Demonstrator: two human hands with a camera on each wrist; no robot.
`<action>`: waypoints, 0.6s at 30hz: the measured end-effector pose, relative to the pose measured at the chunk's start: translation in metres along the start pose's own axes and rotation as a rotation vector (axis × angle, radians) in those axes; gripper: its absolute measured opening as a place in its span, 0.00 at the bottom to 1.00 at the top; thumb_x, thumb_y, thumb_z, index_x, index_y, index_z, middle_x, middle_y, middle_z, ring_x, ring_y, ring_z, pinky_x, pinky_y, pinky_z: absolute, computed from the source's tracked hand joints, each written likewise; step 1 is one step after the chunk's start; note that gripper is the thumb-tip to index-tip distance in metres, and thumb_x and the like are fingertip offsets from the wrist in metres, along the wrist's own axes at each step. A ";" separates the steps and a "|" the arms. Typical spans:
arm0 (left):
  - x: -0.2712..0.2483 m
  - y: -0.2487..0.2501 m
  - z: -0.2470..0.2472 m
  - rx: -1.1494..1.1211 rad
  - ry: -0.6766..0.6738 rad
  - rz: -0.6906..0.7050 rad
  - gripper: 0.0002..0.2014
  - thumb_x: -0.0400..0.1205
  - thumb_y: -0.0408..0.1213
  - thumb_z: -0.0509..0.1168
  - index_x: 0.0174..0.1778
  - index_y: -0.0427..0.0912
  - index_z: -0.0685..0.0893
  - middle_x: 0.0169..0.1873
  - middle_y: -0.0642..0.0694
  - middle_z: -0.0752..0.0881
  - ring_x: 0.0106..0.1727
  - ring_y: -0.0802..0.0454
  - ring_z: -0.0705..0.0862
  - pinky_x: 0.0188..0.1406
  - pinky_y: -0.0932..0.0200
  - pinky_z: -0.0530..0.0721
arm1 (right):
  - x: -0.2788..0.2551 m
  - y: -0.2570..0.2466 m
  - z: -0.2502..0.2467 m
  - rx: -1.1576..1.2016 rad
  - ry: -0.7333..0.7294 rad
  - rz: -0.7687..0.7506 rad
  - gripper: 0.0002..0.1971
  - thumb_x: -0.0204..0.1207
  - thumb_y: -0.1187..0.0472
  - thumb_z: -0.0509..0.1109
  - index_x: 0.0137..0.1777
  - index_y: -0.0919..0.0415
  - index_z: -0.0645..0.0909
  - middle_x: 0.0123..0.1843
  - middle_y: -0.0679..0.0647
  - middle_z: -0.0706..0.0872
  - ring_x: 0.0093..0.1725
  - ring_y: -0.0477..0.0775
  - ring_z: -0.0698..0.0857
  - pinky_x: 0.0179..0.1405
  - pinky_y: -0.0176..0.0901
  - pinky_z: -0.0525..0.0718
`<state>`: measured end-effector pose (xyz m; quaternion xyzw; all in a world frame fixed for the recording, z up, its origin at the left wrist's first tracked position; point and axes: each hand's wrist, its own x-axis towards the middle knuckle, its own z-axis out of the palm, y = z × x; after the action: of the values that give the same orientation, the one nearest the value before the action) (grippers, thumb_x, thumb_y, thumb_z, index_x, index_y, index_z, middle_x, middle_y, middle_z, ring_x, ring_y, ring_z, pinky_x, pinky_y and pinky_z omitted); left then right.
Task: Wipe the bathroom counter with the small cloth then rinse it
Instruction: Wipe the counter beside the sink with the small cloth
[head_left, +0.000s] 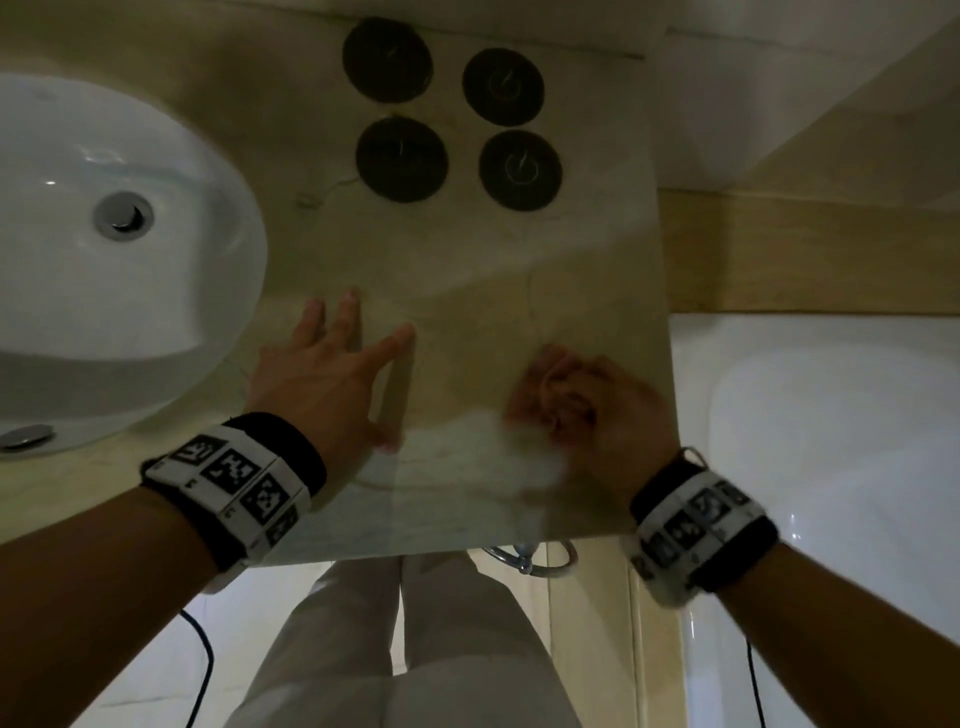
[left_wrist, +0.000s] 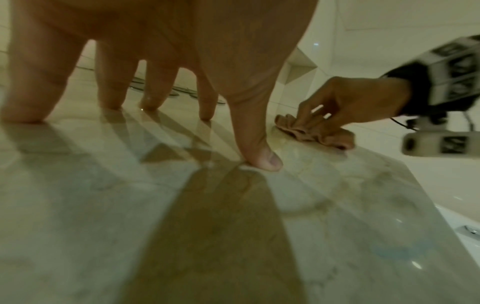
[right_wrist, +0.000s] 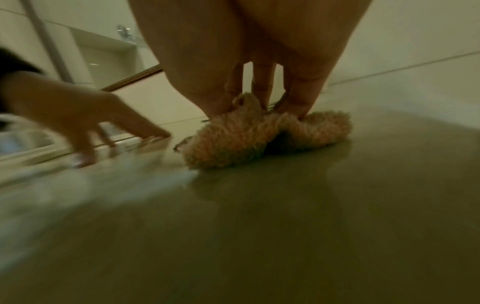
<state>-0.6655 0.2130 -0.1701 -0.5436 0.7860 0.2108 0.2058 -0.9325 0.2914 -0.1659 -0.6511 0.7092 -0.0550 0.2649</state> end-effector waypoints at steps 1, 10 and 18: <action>0.000 0.000 0.000 -0.001 -0.007 0.000 0.58 0.61 0.69 0.75 0.80 0.74 0.43 0.87 0.45 0.41 0.86 0.37 0.43 0.74 0.26 0.68 | 0.014 0.004 -0.007 -0.035 0.044 0.051 0.13 0.67 0.59 0.76 0.53 0.57 0.87 0.52 0.58 0.86 0.49 0.62 0.85 0.47 0.49 0.83; -0.001 -0.002 0.001 0.009 0.000 0.021 0.57 0.62 0.69 0.74 0.81 0.71 0.43 0.87 0.43 0.41 0.86 0.35 0.44 0.73 0.27 0.68 | 0.060 0.026 -0.038 -0.059 0.120 0.186 0.17 0.66 0.58 0.77 0.56 0.57 0.87 0.52 0.61 0.85 0.50 0.67 0.85 0.47 0.51 0.83; -0.002 -0.007 0.002 -0.023 0.004 0.043 0.57 0.63 0.69 0.73 0.82 0.70 0.43 0.86 0.43 0.38 0.86 0.35 0.43 0.74 0.26 0.67 | -0.010 0.002 -0.006 -0.046 0.088 0.192 0.12 0.63 0.54 0.74 0.48 0.49 0.86 0.50 0.50 0.85 0.46 0.59 0.86 0.44 0.41 0.79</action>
<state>-0.6579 0.2139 -0.1713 -0.5294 0.7953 0.2233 0.1934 -0.9366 0.2997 -0.1588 -0.5831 0.7802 -0.0416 0.2225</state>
